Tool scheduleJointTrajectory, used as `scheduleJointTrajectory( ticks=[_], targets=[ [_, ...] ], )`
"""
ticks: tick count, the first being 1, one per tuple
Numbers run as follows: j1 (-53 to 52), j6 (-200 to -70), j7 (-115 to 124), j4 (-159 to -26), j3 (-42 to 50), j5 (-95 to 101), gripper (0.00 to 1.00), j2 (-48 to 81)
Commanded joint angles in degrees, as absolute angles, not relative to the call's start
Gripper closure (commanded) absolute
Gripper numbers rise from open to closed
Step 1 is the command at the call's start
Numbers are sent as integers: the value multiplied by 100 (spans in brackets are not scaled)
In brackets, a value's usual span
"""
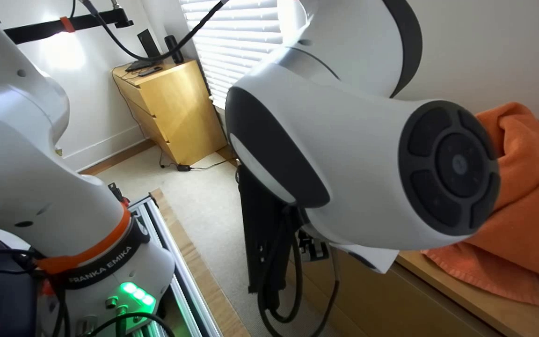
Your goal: Open the topmost drawer
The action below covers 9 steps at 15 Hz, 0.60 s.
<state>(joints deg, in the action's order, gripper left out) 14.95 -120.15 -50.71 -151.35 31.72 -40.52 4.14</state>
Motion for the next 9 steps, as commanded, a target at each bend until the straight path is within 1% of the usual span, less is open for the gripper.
scheduleJointTrajectory(
  ticks=[1, 4, 5, 9],
  targets=[
    [1828, -12029, -5036, -15141, 2844, -4011, 0, 385],
    [1828, -12029, -5036, -15140, 2843, -4012, 0, 385],
    [1858, -12218, -5247, -15083, 2770, -4171, 0, 558],
    [2285, -11838, -5955, -14598, 2519, -4491, 0, 1404]
  ],
)
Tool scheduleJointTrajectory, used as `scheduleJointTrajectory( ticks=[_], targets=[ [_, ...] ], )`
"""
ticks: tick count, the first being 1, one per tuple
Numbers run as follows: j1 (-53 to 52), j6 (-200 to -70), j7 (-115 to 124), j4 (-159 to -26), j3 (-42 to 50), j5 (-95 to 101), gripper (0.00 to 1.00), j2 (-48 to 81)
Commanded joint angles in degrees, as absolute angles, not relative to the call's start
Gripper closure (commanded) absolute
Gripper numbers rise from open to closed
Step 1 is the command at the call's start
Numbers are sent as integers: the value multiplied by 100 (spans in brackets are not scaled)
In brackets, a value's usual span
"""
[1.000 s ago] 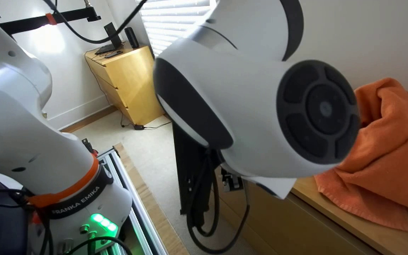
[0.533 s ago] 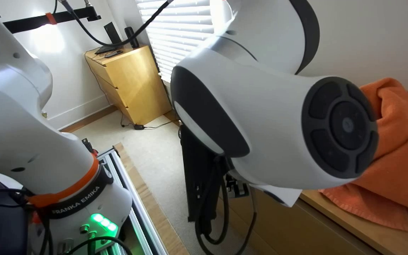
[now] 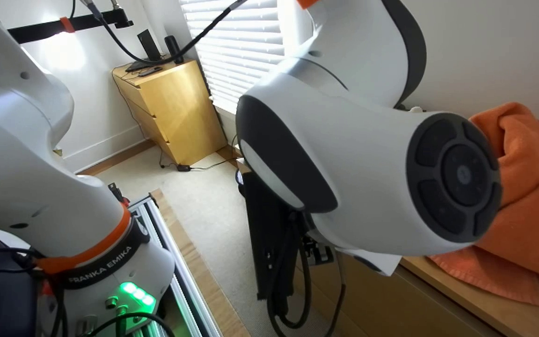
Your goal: Open the topmost drawer
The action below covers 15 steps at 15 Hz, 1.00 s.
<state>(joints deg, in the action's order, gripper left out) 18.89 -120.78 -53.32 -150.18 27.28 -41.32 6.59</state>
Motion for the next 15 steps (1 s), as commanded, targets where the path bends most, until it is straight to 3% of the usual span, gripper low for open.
scheduleJointTrajectory(
  ticks=[1, 15],
  targets=[
    [2416, -11833, -6235, -14472, 2447, -4670, 0, 1627],
    [3596, -11480, -7974, -12812, 1682, -7096, 0, 4093]
  ],
)
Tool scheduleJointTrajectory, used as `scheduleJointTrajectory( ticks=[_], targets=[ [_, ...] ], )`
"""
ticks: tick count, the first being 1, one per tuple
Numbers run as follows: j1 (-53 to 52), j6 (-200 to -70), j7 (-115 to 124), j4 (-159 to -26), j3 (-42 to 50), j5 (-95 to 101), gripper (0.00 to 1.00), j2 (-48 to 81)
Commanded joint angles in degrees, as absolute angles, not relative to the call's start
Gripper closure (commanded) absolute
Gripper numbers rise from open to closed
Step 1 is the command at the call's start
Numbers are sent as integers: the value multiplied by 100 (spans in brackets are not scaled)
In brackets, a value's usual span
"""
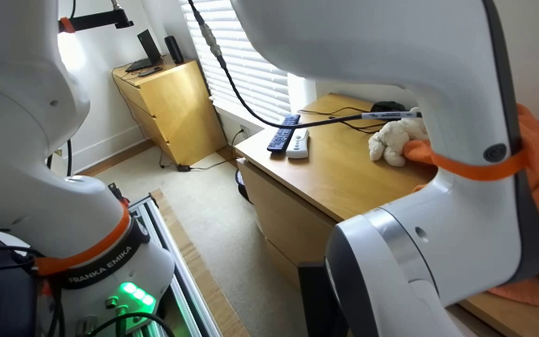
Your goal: Open the topmost drawer
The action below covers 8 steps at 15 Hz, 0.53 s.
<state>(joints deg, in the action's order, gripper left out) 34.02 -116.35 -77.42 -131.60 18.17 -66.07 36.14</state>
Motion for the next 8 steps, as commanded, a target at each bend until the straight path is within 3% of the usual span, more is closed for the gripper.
scheduleJointTrajectory(
  ticks=[1, 8],
  targets=[
    [3584, -11463, -7945, -12739, 1681, -7182, 0, 4207],
    [3427, -11072, -7725, -12472, 1802, -7074, 0, 4576]
  ],
)
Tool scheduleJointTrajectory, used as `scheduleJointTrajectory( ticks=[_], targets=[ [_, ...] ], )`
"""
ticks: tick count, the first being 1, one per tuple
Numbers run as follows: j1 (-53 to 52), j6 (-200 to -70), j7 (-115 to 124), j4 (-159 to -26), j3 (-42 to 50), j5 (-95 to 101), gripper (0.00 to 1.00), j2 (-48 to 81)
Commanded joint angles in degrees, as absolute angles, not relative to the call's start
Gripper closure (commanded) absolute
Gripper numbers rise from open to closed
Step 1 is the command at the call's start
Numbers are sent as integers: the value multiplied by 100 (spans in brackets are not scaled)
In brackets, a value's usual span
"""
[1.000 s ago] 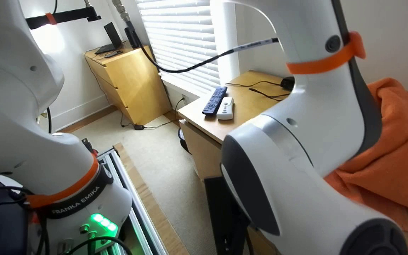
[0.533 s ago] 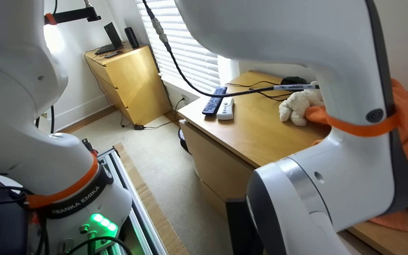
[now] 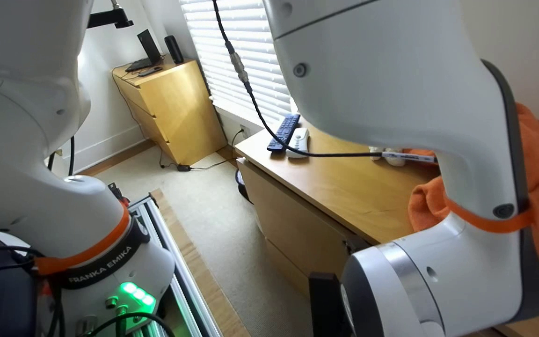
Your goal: Open the topmost drawer
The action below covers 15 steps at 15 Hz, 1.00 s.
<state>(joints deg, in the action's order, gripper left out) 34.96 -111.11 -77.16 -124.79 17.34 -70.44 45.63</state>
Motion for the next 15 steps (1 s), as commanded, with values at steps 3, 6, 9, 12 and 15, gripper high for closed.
scheduleJointTrajectory(
  ticks=[3, 6, 9, 12, 15],
  targets=[
    [3516, -10827, -7680, -12304, 1797, -7073, 0, 4764],
    [3532, -10820, -7676, -12284, 1796, -7072, 0, 4783],
    [3614, -10577, -7576, -12244, 1738, -7057, 0, 4839],
    [3687, -10077, -7313, -12118, 1782, -6957, 0, 4914],
    [3750, -9739, -7034, -11953, 1858, -6969, 0, 5058]
  ],
)
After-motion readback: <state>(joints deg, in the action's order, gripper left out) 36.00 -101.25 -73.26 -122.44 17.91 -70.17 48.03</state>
